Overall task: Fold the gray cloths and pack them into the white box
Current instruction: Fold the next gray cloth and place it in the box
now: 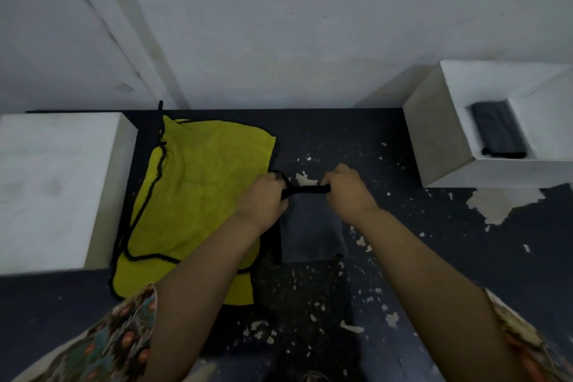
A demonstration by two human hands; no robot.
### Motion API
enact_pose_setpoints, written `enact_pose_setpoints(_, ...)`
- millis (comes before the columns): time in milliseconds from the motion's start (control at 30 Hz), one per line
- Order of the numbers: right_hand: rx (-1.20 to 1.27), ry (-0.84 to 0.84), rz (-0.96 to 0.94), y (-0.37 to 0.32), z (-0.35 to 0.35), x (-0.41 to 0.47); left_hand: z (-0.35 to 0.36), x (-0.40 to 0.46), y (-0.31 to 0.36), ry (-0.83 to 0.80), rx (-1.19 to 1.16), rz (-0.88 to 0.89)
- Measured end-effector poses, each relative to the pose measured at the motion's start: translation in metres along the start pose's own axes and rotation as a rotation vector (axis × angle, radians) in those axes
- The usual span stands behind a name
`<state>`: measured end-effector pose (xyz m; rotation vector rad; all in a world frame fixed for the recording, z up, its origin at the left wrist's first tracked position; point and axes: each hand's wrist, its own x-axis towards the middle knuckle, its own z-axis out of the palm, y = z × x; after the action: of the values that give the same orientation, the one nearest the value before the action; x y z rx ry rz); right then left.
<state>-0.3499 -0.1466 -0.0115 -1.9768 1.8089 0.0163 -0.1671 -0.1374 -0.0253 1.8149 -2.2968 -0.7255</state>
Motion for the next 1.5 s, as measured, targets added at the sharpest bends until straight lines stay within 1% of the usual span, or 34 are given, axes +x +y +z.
enact_pose_setpoints(67, 0.042, 0.068, -0.031, 0.002, 0.0, -0.017, -0.002, -0.017, 0.0, 0.175, 0.068, 0.089)
enact_pose_setpoints(133, 0.049, 0.129, -0.07, 0.005, 0.004, -0.039, 0.0, -0.037, 0.002, 0.244, 0.138, 0.162)
enact_pose_setpoints(233, 0.064, 0.177, -0.168, 0.012, 0.016, -0.072, 0.012, -0.064, 0.004, 0.217, 0.147, 0.27)
enact_pose_setpoints(300, 0.071, 0.19, -0.191, 0.017, 0.028, -0.094, 0.021, -0.08, 0.006, 0.21, 0.141, 0.342)
enact_pose_setpoints(400, 0.014, 0.208, -0.204, 0.023, 0.046, -0.119, 0.034, -0.1, 0.005, 0.215, 0.146, 0.378)
enact_pose_setpoints(500, -0.108, 0.255, -0.219, 0.026, 0.062, -0.134, 0.042, -0.115, 0.003, 0.213, 0.176, 0.407)
enact_pose_setpoints(667, -0.193, 0.297, -0.223, 0.026, 0.079, -0.148, 0.056, -0.14, -0.006, 0.179, 0.299, 0.482)
enact_pose_setpoints(800, -0.195, 0.301, -0.239, 0.026, 0.085, -0.156, 0.063, -0.15, -0.011, 0.207, 0.26, 0.477)
enact_pose_setpoints(967, -0.143, 0.401, -0.269, 0.02, 0.079, -0.148, 0.05, -0.144, -0.002, 0.265, 0.177, 0.389)
enact_pose_setpoints(1033, -0.137, 0.402, -0.268, 0.016, 0.077, -0.144, 0.046, -0.138, 0.002, 0.251, 0.212, 0.337)
enact_pose_setpoints(1133, -0.15, 0.398, -0.27, 0.013, 0.08, -0.144, 0.041, -0.128, 0.009, 0.189, 0.287, 0.284)
enact_pose_setpoints(1267, -0.122, 0.426, -0.265, 0.014, 0.085, -0.141, 0.045, -0.125, 0.007, 0.123, 0.384, 0.304)
enact_pose_setpoints(1400, -0.106, 0.429, -0.239, 0.013, 0.085, -0.141, 0.046, -0.118, 0.014, 0.123, 0.358, 0.318)
enact_pose_setpoints(1500, -0.093, 0.422, -0.222, 0.013, 0.084, -0.142, 0.045, -0.115, 0.016, 0.137, 0.374, 0.362)
